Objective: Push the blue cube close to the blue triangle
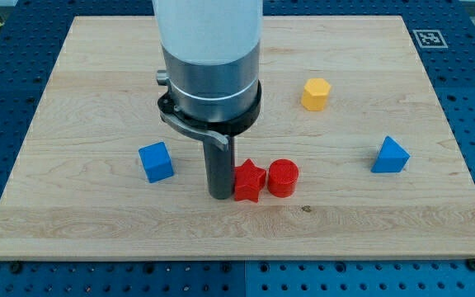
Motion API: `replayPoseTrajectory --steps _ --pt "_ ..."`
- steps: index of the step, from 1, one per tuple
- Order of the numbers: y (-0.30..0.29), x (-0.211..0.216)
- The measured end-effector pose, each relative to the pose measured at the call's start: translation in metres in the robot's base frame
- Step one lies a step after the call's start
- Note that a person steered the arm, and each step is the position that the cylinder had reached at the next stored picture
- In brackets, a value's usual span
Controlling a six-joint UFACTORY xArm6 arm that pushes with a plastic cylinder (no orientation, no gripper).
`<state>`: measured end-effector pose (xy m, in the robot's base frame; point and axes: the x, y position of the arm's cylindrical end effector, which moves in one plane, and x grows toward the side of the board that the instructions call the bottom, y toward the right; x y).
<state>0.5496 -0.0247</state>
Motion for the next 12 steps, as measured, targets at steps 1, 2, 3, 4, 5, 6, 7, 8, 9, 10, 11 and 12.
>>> replayPoseTrajectory --steps 1,2,3,4,5,6,7,8,9,10,11,12 --pt "-0.021 0.002" --pt "-0.069 0.002" --pt "-0.096 0.003" --pt "-0.102 -0.006" --pt "-0.111 -0.012" --pt "-0.130 -0.015" --pt "-0.157 -0.016" --pt "-0.159 -0.017" --pt "-0.159 -0.040" --pt "-0.159 -0.044" --pt "-0.149 -0.044" --pt "-0.117 -0.044"
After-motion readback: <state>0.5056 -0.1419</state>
